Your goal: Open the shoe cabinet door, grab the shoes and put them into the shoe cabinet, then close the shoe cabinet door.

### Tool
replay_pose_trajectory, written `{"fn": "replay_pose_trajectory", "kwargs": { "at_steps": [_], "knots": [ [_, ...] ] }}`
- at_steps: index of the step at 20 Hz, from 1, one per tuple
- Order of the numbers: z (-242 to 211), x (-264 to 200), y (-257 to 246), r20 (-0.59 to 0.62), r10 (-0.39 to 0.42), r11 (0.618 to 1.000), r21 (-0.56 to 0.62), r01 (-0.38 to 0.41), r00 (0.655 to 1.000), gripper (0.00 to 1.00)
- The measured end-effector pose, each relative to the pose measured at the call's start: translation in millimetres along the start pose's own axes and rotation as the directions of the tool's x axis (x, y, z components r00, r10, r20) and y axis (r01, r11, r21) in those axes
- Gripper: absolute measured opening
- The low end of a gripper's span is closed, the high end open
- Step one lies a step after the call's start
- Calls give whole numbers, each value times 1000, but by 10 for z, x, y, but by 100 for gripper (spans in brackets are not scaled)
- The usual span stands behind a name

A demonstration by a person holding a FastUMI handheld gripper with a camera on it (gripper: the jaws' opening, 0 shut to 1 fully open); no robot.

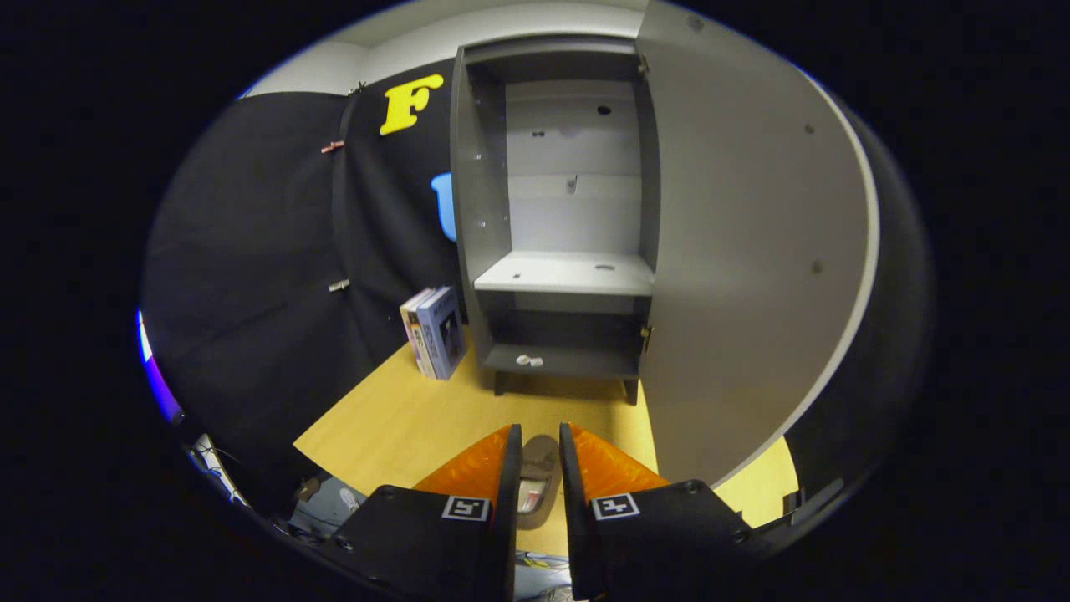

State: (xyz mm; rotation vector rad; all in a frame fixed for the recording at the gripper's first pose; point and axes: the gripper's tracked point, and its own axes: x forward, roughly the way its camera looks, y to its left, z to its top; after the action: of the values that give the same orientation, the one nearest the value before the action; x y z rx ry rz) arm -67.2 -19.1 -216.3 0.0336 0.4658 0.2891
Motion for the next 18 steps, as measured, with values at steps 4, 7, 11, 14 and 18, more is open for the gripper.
{"fn": "replay_pose_trajectory", "kwargs": {
  "at_steps": [4, 7, 11, 14, 18],
  "knots": [
    [-467, 422, 154, -129, -3, 1000, 6, 4, 992, 30],
    [-751, 743, 267, -211, -22, 1000, -7, 21, 977, 30],
    [-1102, 1125, 344, -287, -31, 998, 49, 47, 958, 30],
    [-1377, 1391, 322, -354, -54, 994, 73, 85, 934, 30],
    [-1716, 1690, 248, -416, -83, 989, 76, 126, 906, 29]
  ]
}}
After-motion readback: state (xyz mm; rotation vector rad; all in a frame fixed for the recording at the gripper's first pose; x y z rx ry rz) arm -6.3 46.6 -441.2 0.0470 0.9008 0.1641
